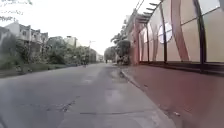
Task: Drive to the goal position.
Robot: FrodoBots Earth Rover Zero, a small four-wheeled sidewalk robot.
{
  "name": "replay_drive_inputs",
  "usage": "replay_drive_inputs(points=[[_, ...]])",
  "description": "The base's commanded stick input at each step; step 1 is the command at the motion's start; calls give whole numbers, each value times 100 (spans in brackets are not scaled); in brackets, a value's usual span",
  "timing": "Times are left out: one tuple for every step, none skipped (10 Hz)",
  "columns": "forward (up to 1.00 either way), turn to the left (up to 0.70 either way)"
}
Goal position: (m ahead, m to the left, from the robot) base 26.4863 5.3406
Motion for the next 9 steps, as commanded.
replay_drive_inputs(points=[[100,6],[100,6],[100,6],[100,6],[100,6],[100,6],[100,6],[100,6],[100,6]])
